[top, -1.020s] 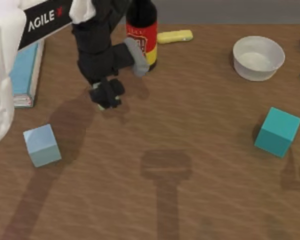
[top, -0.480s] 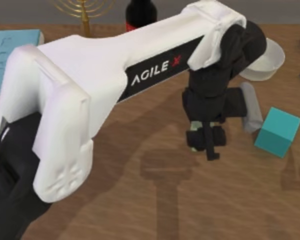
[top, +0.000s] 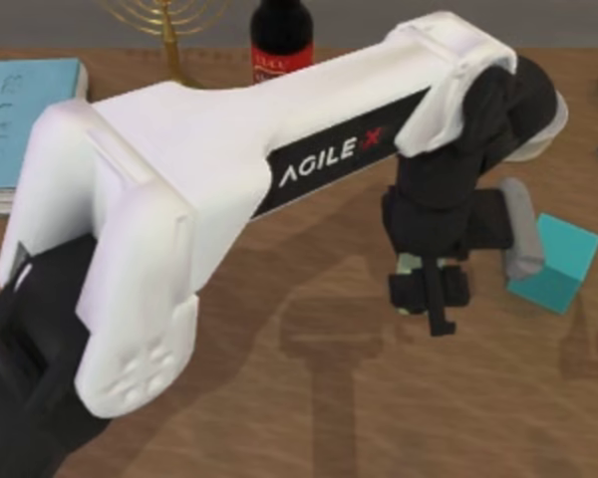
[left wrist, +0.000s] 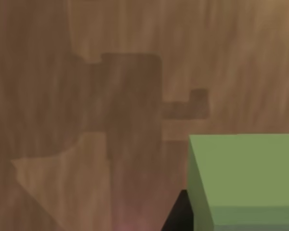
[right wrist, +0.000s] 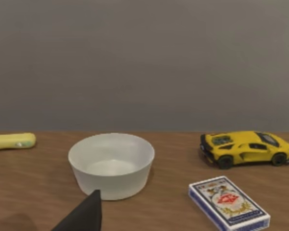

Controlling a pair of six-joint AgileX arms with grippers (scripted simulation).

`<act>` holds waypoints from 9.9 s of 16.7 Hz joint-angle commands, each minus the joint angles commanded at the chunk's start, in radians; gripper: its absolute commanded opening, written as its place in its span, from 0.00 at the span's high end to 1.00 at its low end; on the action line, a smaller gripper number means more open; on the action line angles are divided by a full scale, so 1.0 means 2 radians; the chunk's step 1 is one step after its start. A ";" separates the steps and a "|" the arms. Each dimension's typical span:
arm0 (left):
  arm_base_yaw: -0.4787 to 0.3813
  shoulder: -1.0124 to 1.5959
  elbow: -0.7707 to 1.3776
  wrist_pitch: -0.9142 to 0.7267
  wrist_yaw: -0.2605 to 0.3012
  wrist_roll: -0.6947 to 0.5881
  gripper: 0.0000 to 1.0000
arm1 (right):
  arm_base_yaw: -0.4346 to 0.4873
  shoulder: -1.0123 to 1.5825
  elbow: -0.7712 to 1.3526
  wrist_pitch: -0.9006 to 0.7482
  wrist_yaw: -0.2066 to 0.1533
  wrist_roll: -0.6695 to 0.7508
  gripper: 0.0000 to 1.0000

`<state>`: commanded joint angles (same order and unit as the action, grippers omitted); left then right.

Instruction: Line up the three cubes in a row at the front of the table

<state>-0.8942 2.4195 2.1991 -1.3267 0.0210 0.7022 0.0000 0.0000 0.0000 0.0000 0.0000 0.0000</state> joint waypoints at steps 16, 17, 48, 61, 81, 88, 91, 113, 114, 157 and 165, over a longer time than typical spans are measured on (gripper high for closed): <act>-0.003 0.025 -0.084 0.109 0.001 -0.002 0.62 | 0.000 0.000 0.000 0.000 0.000 0.000 0.00; -0.003 0.025 -0.084 0.109 0.001 -0.002 0.55 | 0.000 0.000 0.000 0.000 0.000 0.000 0.00; 0.012 0.003 0.013 -0.010 0.000 0.001 0.00 | 0.000 0.000 0.000 0.000 0.000 0.000 0.00; 0.327 -0.212 -0.355 0.121 -0.009 0.139 0.00 | 0.000 0.000 0.000 0.000 0.000 0.000 0.00; 0.371 -0.171 -0.486 0.303 -0.009 0.162 0.00 | 0.000 0.000 0.000 0.000 0.000 0.000 0.00; 0.371 -0.171 -0.486 0.304 -0.009 0.162 0.23 | 0.000 0.000 0.000 0.000 0.000 0.000 0.00; 0.371 -0.171 -0.486 0.304 -0.009 0.162 0.45 | 0.000 0.000 0.000 0.000 0.000 0.000 0.00; 0.376 -0.215 -0.445 0.219 -0.006 0.157 1.00 | 0.000 0.000 0.000 0.000 0.000 0.000 0.00; 0.377 -0.223 -0.436 0.200 -0.006 0.157 1.00 | 0.000 0.000 0.000 0.000 0.000 0.000 0.00; 0.052 -0.083 -0.275 0.183 -0.004 0.045 0.85 | 0.000 0.000 0.000 0.000 0.000 0.000 0.00; 0.052 -0.083 -0.275 0.183 -0.004 0.045 0.25 | 0.000 0.000 0.000 0.000 0.000 0.000 0.00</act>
<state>-0.7909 2.2539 1.6485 -0.9603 0.0137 0.7923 0.0000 0.0000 0.0000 0.0000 0.0000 0.0000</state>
